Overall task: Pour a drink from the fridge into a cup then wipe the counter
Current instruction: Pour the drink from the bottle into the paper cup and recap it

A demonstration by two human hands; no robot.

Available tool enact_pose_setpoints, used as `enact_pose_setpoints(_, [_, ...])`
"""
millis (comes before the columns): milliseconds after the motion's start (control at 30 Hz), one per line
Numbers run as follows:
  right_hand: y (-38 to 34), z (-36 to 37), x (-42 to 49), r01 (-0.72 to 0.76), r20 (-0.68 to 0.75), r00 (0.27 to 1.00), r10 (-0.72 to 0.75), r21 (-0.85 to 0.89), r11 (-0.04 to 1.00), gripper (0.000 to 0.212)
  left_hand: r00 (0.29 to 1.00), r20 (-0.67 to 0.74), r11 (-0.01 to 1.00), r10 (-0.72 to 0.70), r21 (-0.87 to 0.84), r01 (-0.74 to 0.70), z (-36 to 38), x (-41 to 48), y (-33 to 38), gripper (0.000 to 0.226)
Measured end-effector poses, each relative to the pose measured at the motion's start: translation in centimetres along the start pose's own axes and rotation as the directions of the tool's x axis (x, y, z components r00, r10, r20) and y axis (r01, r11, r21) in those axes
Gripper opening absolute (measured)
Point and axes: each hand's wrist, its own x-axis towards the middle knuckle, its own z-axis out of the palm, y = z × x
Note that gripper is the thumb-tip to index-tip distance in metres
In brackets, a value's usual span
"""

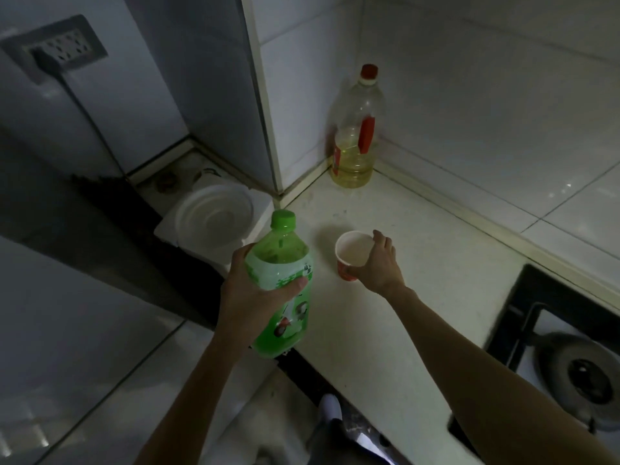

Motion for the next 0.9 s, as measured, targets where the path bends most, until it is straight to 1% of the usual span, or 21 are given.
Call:
enact_pose_setpoints(100, [0.1,1.0,-0.1,0.022,-0.049,0.999,-0.021,0.031,0.999,0.101,1.000,0.020,1.000,0.004,0.018,-0.005,-0.1,0.5,0.0,0.078])
enact_pose_setpoints(167, [0.0,1.1,-0.6,0.016,-0.092,0.996,-0.011,0.053,0.998,0.097,0.999,0.045,1.000,0.013,0.000,-0.013,-0.2,0.7,0.0,0.075])
enact_pose_setpoints(300, [-0.4,0.9,-2.8,0.022,-0.153,0.988,-0.009,0.079,0.997,0.096,0.992,0.103,0.997,0.071,0.002,-0.071,-0.6,0.9,-0.1,0.077])
enact_pose_setpoints(367, [-0.6,0.4,-4.8,0.016,-0.209,0.978,0.007,0.107,0.994,0.097,0.984,0.143,0.993,0.110,0.016,-0.114,-0.3,1.0,0.1,0.078])
enact_pose_setpoints(467, [-0.1,-0.5,-8.8,-0.005,-0.315,0.948,0.053,0.151,0.988,0.102,0.954,0.242,0.981,0.174,0.042,-0.190,0.7,0.5,0.6,0.076])
enact_pose_setpoints(533, [0.4,-1.1,-11.7,-0.023,-0.362,0.928,0.089,0.184,0.983,0.101,0.927,0.308,0.971,0.214,0.036,-0.236,1.5,-0.2,0.6,0.077])
enact_pose_setpoints(667, [2.4,-1.8,-18.2,-0.088,-0.439,0.873,0.211,0.284,0.955,0.095,0.842,0.470,0.953,0.265,0.008,-0.304,3.8,-3.2,1.0,0.076])
enact_pose_setpoints(767, [4.8,-2.0,-23.4,-0.149,-0.486,0.823,0.293,0.313,0.938,0.095,0.744,0.601,0.939,0.291,-0.029,-0.343,6.1,-6.5,1.2,0.077])
enact_pose_setpoints(833, [6.7,-2.3,-26.8,-0.200,-0.514,0.770,0.377,0.365,0.909,0.095,0.677,0.676,0.935,0.292,-0.053,-0.351,7.7,-8.9,1.2,0.078])
enact_pose_setpoints(900, [8.7,-2.5,-30.2,-0.242,-0.549,0.698,0.459,0.422,0.874,0.094,0.607,0.741,0.931,0.288,-0.067,-0.360,9.2,-11.7,1.2,0.079])
